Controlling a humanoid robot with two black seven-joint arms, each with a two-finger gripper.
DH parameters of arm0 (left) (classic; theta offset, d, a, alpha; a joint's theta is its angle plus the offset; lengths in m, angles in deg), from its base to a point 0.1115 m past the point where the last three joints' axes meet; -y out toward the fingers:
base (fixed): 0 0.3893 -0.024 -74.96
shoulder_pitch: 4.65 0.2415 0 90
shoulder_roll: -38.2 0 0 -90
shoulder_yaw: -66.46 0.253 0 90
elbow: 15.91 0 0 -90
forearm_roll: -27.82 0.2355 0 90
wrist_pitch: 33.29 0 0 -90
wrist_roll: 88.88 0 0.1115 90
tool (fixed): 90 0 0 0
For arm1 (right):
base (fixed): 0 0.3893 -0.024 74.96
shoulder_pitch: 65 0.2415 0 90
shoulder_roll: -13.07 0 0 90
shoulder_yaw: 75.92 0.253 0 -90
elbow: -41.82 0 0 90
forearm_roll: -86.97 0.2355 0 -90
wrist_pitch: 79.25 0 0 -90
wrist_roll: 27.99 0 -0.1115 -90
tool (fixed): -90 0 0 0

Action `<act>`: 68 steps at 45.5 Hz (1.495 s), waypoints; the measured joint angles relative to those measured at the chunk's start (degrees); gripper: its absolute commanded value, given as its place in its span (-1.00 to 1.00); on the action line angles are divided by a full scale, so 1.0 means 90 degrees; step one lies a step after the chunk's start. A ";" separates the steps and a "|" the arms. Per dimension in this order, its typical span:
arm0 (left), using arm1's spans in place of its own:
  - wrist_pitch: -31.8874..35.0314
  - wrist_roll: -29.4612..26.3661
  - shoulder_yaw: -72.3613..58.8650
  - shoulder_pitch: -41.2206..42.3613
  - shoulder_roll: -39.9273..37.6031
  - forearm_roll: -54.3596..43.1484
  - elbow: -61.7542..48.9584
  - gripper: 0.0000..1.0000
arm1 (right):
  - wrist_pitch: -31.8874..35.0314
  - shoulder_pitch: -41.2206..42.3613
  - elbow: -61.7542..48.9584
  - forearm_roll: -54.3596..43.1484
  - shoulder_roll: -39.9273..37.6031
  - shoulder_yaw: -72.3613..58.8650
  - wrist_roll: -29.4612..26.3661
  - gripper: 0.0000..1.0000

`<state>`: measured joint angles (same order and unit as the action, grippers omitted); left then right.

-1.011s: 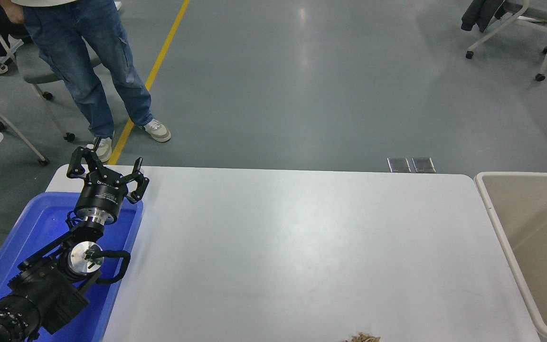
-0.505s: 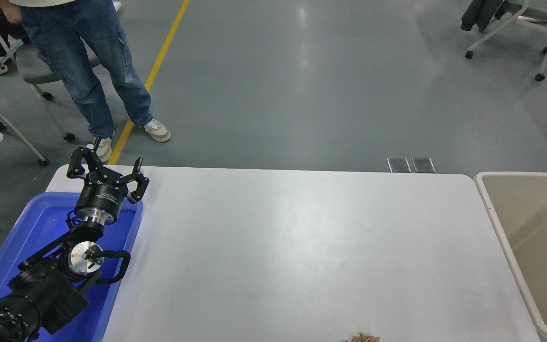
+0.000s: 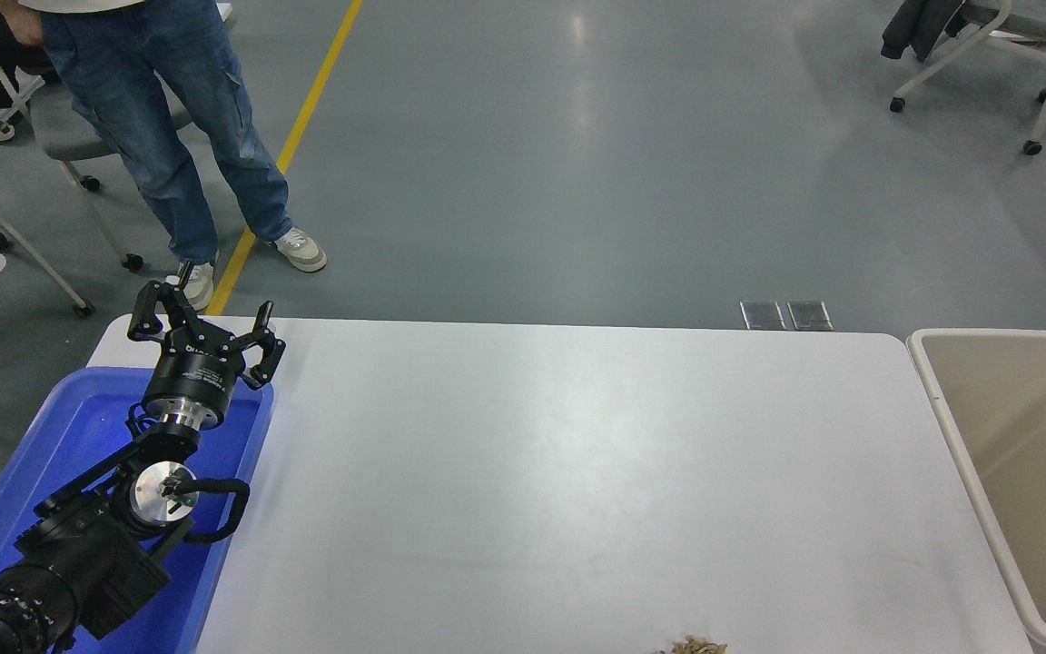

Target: Dispose of the paper cup in the dustbin

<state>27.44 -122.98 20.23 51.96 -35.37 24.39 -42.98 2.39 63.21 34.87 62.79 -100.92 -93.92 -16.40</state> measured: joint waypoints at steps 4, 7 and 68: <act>0.0000 0.0000 0.0000 0.0000 0.0000 0.0001 0.0000 1.00 | 0.0109 0.0084 0.0000 0.0077 -0.0009 0.0008 0.0000 0.99; 0.0000 0.0000 0.0000 0.0000 0.0000 0.0001 0.0000 1.00 | 0.0302 0.0190 0.0003 0.0156 -0.0034 0.0066 0.0000 0.99; 0.0000 0.0000 0.0000 0.0000 0.0001 0.0000 0.0000 1.00 | 0.1332 -0.1115 0.5462 0.0920 0.0366 0.8572 0.2035 0.99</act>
<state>27.44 -122.98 20.23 51.96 -35.37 24.39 -42.98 14.37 53.18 84.03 71.07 -97.63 -16.77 1.91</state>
